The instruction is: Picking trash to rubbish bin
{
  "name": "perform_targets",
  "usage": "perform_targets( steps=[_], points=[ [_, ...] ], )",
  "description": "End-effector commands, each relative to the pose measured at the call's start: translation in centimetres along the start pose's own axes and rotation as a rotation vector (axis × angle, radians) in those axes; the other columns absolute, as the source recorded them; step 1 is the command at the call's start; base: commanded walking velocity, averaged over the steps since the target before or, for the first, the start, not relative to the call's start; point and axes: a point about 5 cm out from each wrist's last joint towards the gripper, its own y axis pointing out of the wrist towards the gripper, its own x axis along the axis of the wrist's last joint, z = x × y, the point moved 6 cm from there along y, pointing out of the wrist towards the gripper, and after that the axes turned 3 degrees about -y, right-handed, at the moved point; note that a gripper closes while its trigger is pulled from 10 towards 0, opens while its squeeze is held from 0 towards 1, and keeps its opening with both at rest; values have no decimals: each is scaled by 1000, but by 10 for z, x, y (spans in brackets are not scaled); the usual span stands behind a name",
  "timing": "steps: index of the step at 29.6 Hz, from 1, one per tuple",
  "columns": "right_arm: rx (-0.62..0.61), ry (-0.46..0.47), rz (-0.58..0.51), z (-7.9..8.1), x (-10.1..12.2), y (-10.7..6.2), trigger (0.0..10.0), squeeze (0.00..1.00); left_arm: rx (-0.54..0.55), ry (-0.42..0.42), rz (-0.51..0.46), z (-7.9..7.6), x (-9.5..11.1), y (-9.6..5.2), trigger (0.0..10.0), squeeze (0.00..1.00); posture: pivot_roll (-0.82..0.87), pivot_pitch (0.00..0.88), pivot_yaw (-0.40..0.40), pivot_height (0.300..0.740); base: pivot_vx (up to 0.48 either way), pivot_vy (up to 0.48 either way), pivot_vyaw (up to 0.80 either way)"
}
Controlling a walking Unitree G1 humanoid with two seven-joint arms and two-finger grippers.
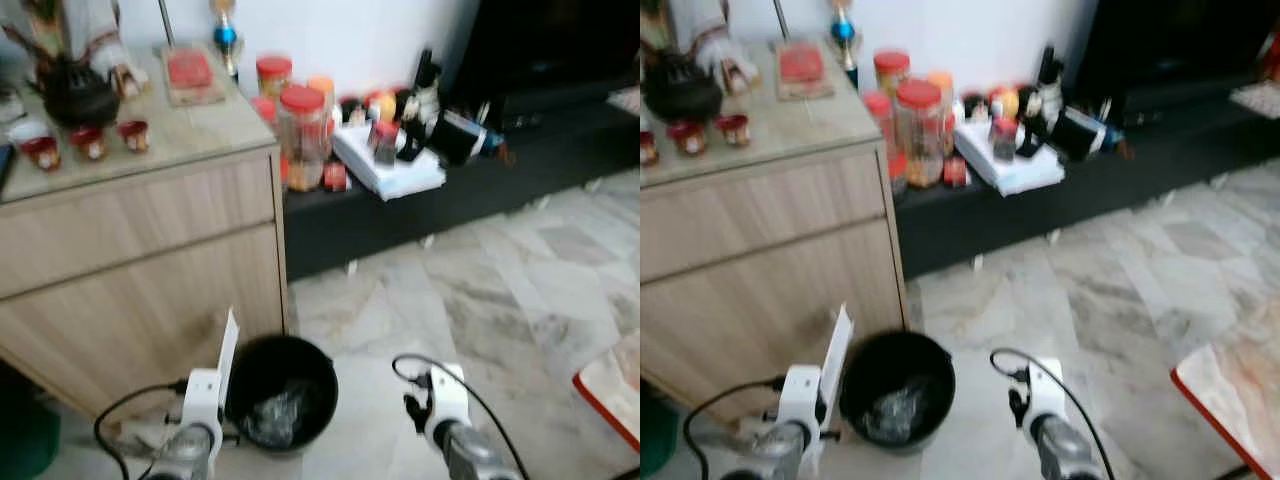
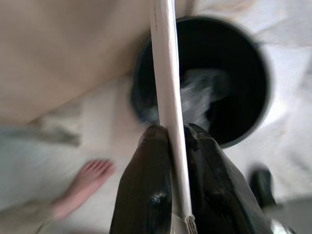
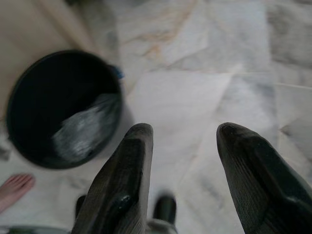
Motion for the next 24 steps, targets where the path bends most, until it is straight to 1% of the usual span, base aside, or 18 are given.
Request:
perform_targets(
  steps=[1, 4, 6, 7, 10, 16, 17, 19, 24],
  points=[
    [-28, -2, 10, -12, -3, -2, 10000, 0, -65, 10, 2, -19, 2, 1, 10000, 0, 10, 77, -60, 740, 0, 0, 0],
    [-24, -5, 7, -11, -1, -1, 10000, 0, -98, 13, 9, -24, 2, 1, 10000, 0, 10, 80, -62, 740, 0, 0, 0],
    [-6, -6, -3, -8, 4, 0, 10000, 0, -116, 36, 15, -27, 1, 1, 10000, 0, 10, 80, -62, 740, 0, 0, 0],
    [-6, -6, -3, -8, 4, 0, 10000, 0, -116, 36, 15, -27, 1, 1, 10000, 0, 10, 80, -62, 740, 0, 0, 0],
    [48, -24, -25, 4, 15, 2, 10000, 0, -120, 48, 31, -27, -2, 1, 10000, 0, 7, 79, -62, 740, 0, 0, 0],
    [109, -57, -52, 16, 30, 5, 10000, 0, -126, 59, 42, -24, -2, 1, 10000, 0, -2, 84, -63, 740, 0, 0, 0],
    [109, -57, -52, 16, 30, 5, 10000, 0, -126, 59, 42, -24, -2, 1, 10000, 0, -2, 84, -63, 740, 0, 0, 0],
    [126, -66, -65, 21, 36, 6, 10000, 0, -125, 69, 41, -23, 1, 1, 10000, 0, -3, 86, -64, 740, 0, 0, 0],
    [155, -69, -85, 29, 43, 6, 10000, 0, -120, 79, 28, -21, 7, 3, 10000, 0, -6, 91, -70, 740, 0, 0, 0]
  ],
)
